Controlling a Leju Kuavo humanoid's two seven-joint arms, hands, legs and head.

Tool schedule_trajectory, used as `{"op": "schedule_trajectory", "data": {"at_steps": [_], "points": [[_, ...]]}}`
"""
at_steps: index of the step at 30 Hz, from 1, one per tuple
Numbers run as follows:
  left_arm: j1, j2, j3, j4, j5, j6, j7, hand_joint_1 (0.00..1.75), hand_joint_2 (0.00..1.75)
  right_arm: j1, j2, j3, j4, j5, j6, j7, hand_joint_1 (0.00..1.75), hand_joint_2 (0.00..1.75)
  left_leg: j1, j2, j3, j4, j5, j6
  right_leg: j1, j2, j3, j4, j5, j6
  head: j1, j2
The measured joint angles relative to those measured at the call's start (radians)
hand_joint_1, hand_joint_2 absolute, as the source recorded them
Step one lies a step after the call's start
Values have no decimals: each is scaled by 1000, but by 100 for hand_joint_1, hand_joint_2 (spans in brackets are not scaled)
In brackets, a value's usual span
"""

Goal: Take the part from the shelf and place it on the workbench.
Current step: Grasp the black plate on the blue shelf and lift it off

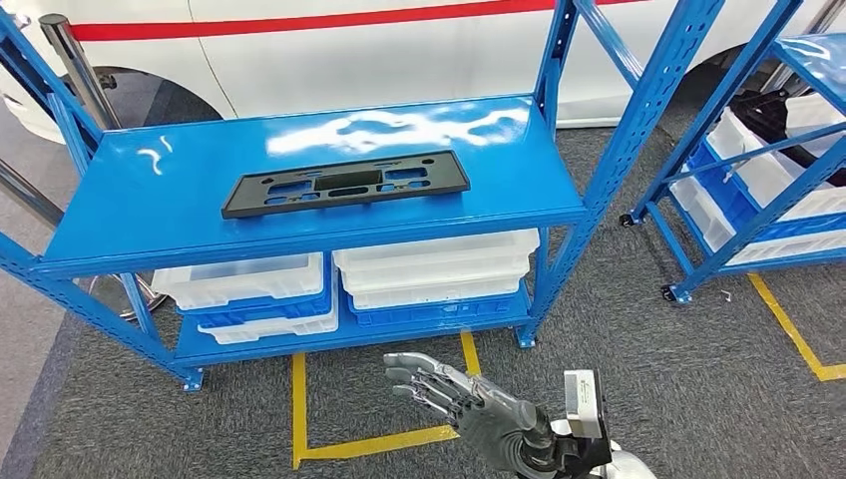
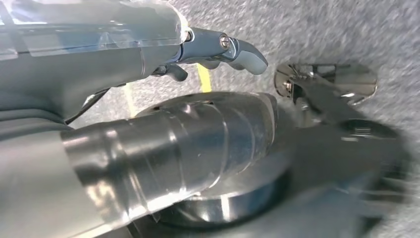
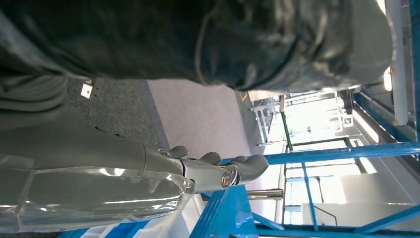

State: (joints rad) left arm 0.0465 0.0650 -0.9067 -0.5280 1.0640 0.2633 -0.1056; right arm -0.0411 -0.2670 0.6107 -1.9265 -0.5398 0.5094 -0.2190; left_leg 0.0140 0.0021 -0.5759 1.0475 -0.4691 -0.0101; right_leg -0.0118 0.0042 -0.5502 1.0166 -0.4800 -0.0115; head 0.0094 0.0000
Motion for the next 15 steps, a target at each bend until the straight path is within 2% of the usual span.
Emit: {"op": "schedule_trajectory", "data": {"at_steps": [1,4,6,7,9,10,11,12,13,14,15], "points": [[-1,0,3,2,0,-1,-1,0,0,0,0,0,0,0,2,0,0,0,-2,-1,12,-28,3,5,1,0,1,1,-2,6,0,0],[0,-2,7,5,-1,-3,-2,0,0,0,0,0,0,0,6,0,0,0,-2,-3,19,-42,-2,28,2,0,2,12,1,26,1,0],[1,-2,8,7,-1,-3,-2,0,0,-2,0,0,0,0,7,0,0,0,-1,-3,30,-48,0,41,-1,-1,-17,59,-26,34,1,0],[1,-3,8,8,-1,-3,-2,0,0,-2,0,0,0,0,7,-1,0,0,-1,-2,34,-49,-1,45,-2,-2,-43,109,-54,37,1,0],[0,-4,8,9,-1,-3,-2,0,0,-3,0,0,0,0,7,-1,0,0,-3,-2,36,-49,-5,50,-2,-2,-117,236,-109,40,1,0],[0,-4,8,9,-1,-3,-2,0,0,-2,0,0,1,0,7,-1,0,0,-5,-2,38,-48,-8,52,-2,-2,-145,278,-118,40,1,0],[1,-4,8,10,-1,-3,-2,0,0,-2,0,0,1,0,8,-1,0,0,-6,-2,42,-48,-12,51,-2,-2,-157,285,-107,39,1,0],[1,-5,8,11,-2,-4,-2,0,0,-2,0,0,1,0,8,-1,0,0,-6,-3,48,-48,-16,50,-1,-2,-147,251,-76,37,1,0],[1,-5,8,11,-2,-4,-2,0,0,-2,0,0,2,0,8,-1,0,0,-7,-3,57,-48,-22,48,-1,-2,-120,184,-30,32,1,0],[1,-6,8,12,-3,-4,-2,0,0,-2,0,0,2,0,8,-1,0,0,-7,-3,66,-48,-27,45,2,-3,-91,117,2,26,1,0],[1,-7,8,13,-4,-5,-2,0,0,-3,0,0,2,0,8,-1,0,0,-8,-4,71,-48,-33,41,6,-4,-68,59,19,20,1,0]]}}
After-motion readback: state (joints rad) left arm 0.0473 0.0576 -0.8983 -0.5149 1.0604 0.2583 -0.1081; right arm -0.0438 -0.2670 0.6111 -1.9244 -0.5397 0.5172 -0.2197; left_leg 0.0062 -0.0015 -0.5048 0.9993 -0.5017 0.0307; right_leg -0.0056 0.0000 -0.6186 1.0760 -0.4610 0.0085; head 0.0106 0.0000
